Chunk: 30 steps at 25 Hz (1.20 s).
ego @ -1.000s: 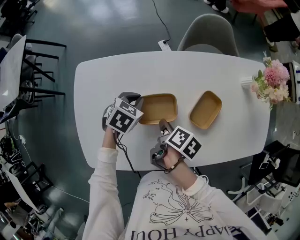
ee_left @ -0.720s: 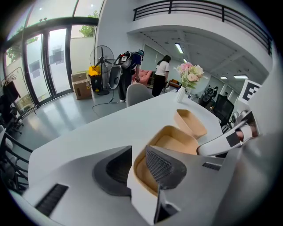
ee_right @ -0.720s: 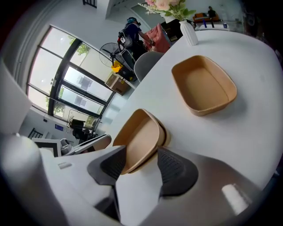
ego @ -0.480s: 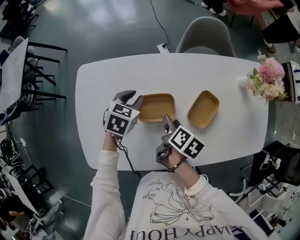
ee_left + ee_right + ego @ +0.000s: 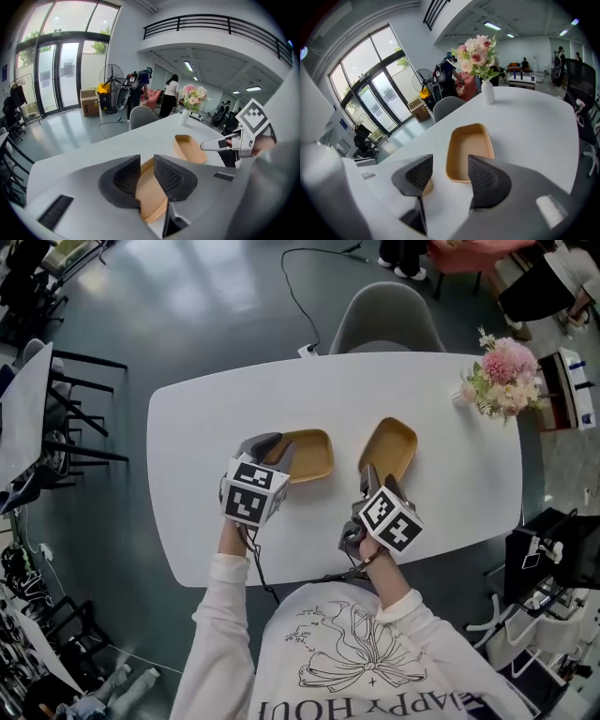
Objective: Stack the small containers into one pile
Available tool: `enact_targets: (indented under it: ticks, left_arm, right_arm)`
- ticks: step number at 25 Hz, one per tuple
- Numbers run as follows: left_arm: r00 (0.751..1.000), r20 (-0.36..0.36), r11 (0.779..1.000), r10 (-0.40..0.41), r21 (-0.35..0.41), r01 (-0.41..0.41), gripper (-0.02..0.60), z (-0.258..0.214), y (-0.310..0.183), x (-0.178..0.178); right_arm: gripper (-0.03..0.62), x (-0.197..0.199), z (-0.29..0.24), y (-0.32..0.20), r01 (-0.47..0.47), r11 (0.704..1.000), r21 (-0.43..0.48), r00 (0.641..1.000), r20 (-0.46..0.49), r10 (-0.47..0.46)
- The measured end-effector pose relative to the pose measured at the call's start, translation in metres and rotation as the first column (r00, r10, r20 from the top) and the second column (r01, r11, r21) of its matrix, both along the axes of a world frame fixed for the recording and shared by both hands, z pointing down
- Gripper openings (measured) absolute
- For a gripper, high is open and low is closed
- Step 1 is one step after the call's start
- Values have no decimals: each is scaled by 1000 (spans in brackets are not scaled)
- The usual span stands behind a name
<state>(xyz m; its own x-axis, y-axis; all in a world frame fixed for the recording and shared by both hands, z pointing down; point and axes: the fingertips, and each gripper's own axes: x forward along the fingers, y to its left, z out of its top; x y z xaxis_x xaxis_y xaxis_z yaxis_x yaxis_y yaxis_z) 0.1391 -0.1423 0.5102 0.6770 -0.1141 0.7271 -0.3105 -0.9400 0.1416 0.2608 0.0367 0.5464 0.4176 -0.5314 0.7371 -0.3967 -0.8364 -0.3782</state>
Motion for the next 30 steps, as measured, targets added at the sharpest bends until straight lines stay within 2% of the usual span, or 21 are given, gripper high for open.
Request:
enact_targets:
  ticks: [8,14,17,19,23,26,30]
  left_arm:
    - [997,-46,998,61,-22,-62,75,-7,53,42]
    - [996,-45,995,83,-51,-85,72,-1,79,58]
    - [996,-34,994,84,-66,-86,72,5,87,58]
    - [996,-29,994,80,-75,-82,72,9,90,57]
    - [997,-17,994,70,-86,-71,72,15,93,51]
    - [998,-13,994,59,-92,-60,72,18,93,44]
    - [999,-17,995,36,-97,-38,72,16,92,36]
  right_arm:
    - [242,41,25,57,-87,990,-110,996,-44,83]
    - [224,48,53,70,-74,988,-133,997,9,76]
    - [168,47,63,70,-39,988,-152,999,11,41]
    - [162,47,70,69,-28,987,-158,999,21,32]
    - [107,46,79,67,-12,986,-168,999,30,17]
    - [42,48,79,64,2,983,-184,1000,11,0]
    - [32,50,74,60,29,982,-187,1000,-6,-30]
